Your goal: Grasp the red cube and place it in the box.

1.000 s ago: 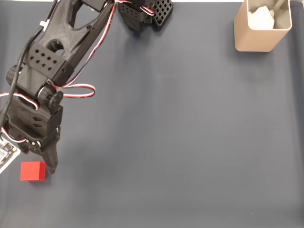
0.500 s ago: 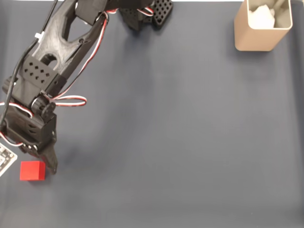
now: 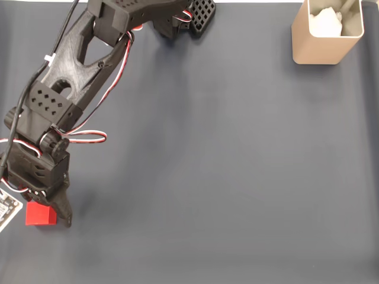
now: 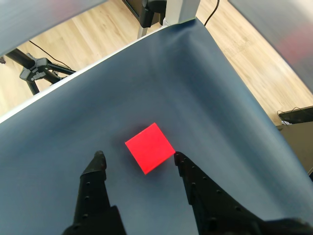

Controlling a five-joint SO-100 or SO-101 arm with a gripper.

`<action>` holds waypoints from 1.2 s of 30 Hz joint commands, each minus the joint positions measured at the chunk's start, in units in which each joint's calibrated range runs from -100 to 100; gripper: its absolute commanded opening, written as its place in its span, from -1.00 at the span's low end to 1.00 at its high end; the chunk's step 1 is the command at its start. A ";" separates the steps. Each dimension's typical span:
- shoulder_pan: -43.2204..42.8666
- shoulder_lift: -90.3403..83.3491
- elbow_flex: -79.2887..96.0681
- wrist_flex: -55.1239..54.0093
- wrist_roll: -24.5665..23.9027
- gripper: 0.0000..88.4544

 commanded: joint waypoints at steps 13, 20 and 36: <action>0.71 1.67 -5.18 -5.24 0.05 -0.25; -0.15 0.55 -4.81 -3.44 -0.49 -0.27; -1.85 -3.70 -2.35 1.65 -1.61 -0.28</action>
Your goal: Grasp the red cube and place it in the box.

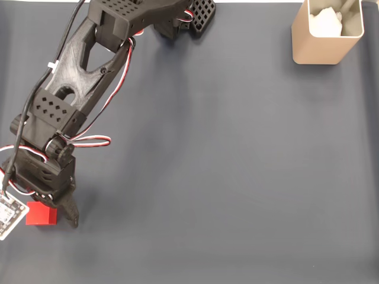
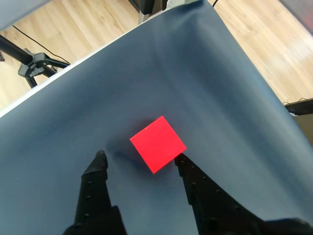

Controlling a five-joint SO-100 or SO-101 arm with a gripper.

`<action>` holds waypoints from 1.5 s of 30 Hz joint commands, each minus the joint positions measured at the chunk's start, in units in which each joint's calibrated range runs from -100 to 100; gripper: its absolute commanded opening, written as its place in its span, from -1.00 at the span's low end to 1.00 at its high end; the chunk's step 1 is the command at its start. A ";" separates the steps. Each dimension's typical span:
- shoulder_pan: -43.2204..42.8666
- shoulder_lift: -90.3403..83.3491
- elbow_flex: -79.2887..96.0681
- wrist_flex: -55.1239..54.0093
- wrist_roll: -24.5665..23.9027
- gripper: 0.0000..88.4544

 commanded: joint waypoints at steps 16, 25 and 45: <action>-2.51 -6.39 -1.17 0.22 -0.83 -0.29; -1.23 -5.35 -1.27 -2.65 -0.39 -0.29; 1.75 -0.67 -6.01 -6.26 1.12 -0.29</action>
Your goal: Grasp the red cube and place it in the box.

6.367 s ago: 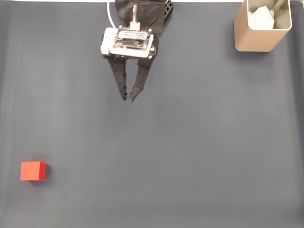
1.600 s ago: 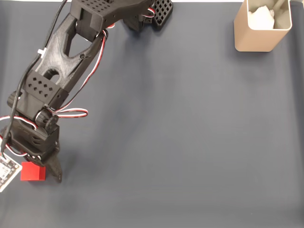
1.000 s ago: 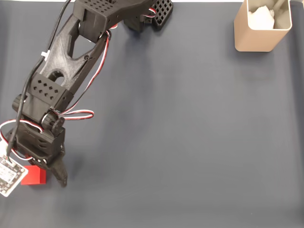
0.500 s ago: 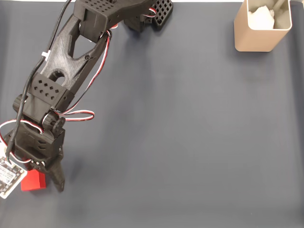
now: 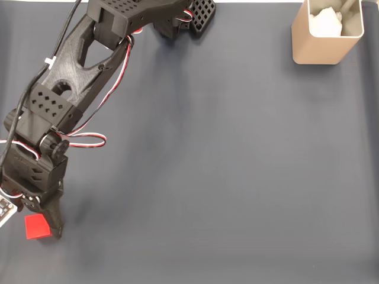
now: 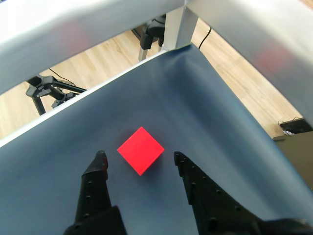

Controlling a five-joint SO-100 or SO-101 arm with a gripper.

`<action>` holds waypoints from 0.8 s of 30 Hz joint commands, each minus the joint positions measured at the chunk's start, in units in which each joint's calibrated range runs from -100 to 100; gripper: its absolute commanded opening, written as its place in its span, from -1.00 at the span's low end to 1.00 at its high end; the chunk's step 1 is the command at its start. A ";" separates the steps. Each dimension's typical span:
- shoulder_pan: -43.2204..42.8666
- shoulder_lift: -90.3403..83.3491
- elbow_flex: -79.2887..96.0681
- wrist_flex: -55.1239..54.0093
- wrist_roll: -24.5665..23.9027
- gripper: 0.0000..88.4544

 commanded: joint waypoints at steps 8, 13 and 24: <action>0.14 2.19 -5.85 -5.03 0.10 -0.29; -1.14 2.97 -7.04 -5.44 -0.10 -0.29; -3.05 3.40 -6.86 -5.03 -0.73 -0.30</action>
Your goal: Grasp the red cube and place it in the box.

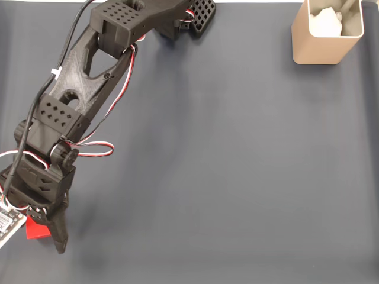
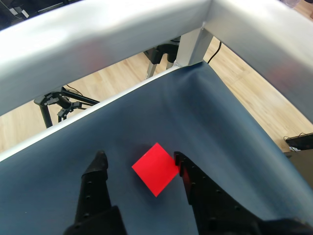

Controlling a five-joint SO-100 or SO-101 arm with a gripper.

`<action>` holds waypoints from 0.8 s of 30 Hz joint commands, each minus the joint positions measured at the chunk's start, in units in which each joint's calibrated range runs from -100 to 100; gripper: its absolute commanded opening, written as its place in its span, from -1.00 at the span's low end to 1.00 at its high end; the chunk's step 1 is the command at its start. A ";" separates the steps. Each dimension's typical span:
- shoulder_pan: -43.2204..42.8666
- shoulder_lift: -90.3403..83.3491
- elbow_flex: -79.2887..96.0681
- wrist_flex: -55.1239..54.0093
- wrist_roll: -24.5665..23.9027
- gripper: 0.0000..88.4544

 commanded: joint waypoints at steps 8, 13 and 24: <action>-1.76 -0.94 -2.15 0.82 -0.63 -0.31; -1.97 -0.94 -2.06 0.98 -0.73 -0.31; -1.61 -1.37 -1.87 3.52 -0.44 -0.33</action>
